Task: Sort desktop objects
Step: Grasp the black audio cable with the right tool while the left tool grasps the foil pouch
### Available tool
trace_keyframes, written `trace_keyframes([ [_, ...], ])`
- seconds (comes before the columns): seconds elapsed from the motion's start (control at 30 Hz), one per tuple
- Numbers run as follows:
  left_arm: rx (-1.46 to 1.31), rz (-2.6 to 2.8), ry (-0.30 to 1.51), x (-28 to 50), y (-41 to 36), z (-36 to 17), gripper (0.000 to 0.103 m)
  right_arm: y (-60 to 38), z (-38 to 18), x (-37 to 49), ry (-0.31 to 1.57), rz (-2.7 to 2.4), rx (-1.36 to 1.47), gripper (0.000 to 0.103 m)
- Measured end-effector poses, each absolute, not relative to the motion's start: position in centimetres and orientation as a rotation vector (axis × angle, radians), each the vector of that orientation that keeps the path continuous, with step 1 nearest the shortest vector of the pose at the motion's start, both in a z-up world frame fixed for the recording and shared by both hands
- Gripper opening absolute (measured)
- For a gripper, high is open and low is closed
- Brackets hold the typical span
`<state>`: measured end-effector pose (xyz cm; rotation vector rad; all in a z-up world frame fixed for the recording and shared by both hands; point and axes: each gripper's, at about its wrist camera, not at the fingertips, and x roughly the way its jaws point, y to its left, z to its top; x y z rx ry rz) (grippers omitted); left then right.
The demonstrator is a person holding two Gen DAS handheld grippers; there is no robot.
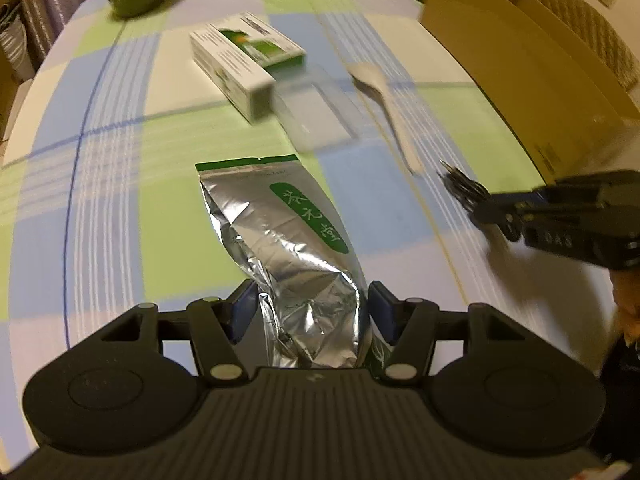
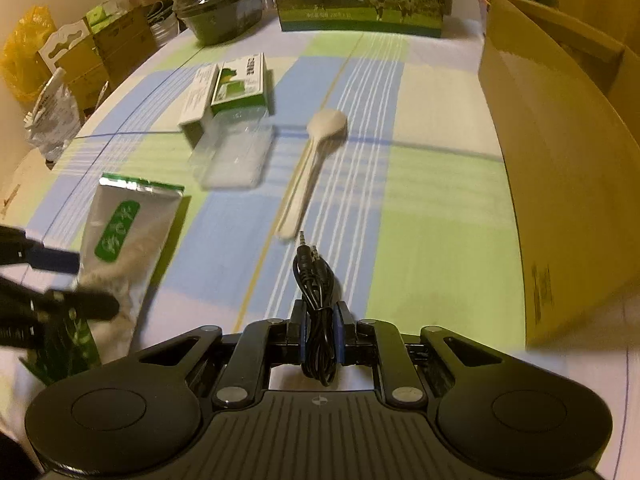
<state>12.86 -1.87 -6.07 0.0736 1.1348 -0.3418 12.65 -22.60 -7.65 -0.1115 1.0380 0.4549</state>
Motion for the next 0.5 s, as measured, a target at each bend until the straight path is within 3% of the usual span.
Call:
trace_keyframes([
  [0.37,-0.01,-0.285,1.151,10.8,-1.7,-6.2,0.073,-23.0,-8.0,9.3,1.045,0.462,-0.058,0.011],
  [0.5,0.011,-0.274,1.159,11.2,-2.3,-6.5,0.075,-23.1,-8.1,9.3,1.035,0.471,-0.06,0.014],
])
